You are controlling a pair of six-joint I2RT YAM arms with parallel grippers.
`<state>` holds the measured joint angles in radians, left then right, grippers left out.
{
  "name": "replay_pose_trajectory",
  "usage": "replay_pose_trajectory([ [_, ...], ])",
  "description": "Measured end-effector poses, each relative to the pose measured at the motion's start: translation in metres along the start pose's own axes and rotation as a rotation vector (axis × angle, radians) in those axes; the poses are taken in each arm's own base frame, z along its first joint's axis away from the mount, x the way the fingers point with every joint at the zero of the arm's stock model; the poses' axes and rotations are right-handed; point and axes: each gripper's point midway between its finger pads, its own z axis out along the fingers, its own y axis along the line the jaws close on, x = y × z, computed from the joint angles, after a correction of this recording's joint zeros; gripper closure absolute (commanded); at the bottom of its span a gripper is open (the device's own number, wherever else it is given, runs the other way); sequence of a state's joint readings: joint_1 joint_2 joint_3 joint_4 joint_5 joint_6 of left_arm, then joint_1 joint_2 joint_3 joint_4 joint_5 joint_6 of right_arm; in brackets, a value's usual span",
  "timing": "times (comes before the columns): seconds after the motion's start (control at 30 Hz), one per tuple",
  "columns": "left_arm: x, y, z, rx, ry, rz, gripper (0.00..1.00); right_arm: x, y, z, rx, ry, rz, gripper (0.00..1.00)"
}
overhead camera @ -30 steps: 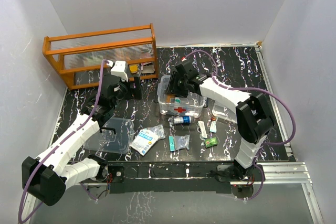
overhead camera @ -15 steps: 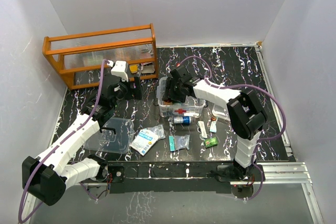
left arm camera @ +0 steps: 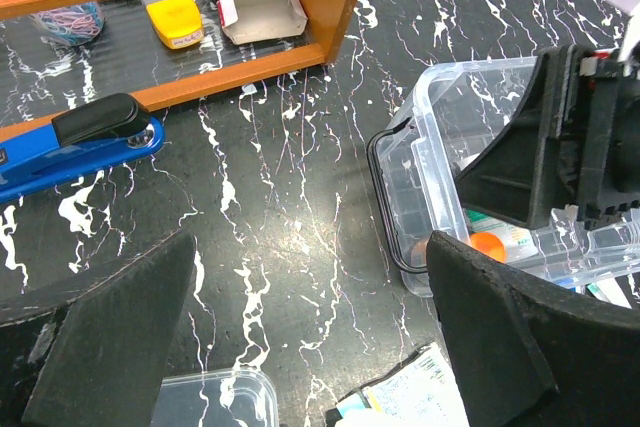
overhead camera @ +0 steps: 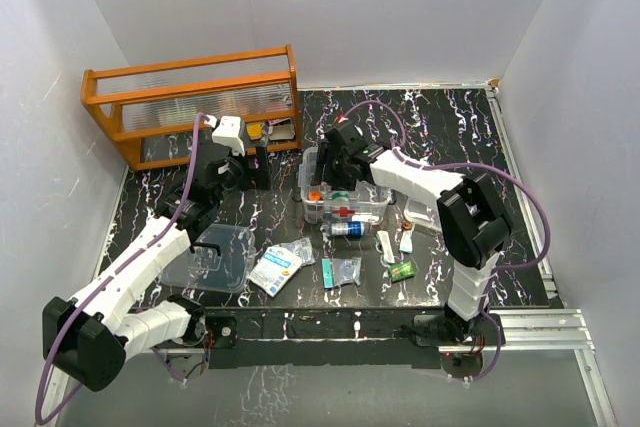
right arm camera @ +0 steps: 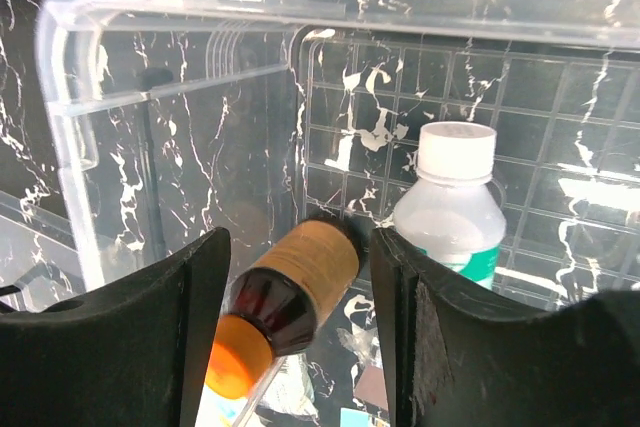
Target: Organize the medicine kit
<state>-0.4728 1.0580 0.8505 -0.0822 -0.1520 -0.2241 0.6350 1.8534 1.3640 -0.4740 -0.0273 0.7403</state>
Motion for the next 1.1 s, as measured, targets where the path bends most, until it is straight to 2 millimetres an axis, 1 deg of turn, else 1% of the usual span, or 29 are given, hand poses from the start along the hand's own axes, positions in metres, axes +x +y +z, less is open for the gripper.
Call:
replay_pose_trajectory([
  [0.07, 0.0, 0.0, 0.0, -0.001, 0.001, 0.0, 0.01, -0.006, 0.0, -0.005, 0.006, -0.026, -0.004, 0.45],
  [0.17, 0.0, 0.0, 0.0, 0.0, 0.001, 0.0, 0.01, -0.013, 0.005, -0.014, -0.012, -0.054, -0.015, 0.45],
  [0.23, 0.001, 0.0, 0.0, 0.001, 0.002, 0.0, 0.01, -0.013, 0.01, -0.018, -0.036, -0.052, -0.036, 0.45],
  [0.4, 0.001, 0.0, 0.0, 0.002, 0.002, 0.0, 0.01, -0.003, 0.021, -0.025, -0.123, 0.0, -0.129, 0.44],
  [0.5, 0.001, -0.001, 0.0, 0.005, 0.003, 0.0, 0.01, 0.004, 0.028, -0.041, -0.197, 0.016, -0.212, 0.44],
  [0.6, 0.001, -0.002, 0.0, 0.009, 0.004, 0.0, 0.01, 0.006, 0.035, -0.056, -0.256, 0.015, -0.268, 0.47],
  [0.67, 0.001, -0.002, 0.0, 0.011, 0.004, 0.0, 0.01, 0.007, 0.039, -0.06, -0.28, 0.017, -0.294, 0.49],
  [0.77, 0.001, -0.002, 0.0, 0.013, 0.005, -0.001, 0.01, 0.012, 0.037, -0.059, -0.283, 0.04, -0.315, 0.56],
  [0.83, 0.001, -0.002, 0.0, 0.013, 0.005, -0.002, 0.01, 0.016, 0.033, -0.056, -0.273, 0.06, -0.324, 0.58],
  [0.97, 0.002, -0.002, 0.0, 0.013, 0.006, -0.003, 0.01, 0.024, 0.024, -0.048, -0.245, 0.101, -0.333, 0.58],
  [1.1, 0.001, -0.002, 0.0, 0.014, 0.005, -0.003, 0.01, 0.026, 0.022, -0.04, -0.235, 0.121, -0.347, 0.56],
])
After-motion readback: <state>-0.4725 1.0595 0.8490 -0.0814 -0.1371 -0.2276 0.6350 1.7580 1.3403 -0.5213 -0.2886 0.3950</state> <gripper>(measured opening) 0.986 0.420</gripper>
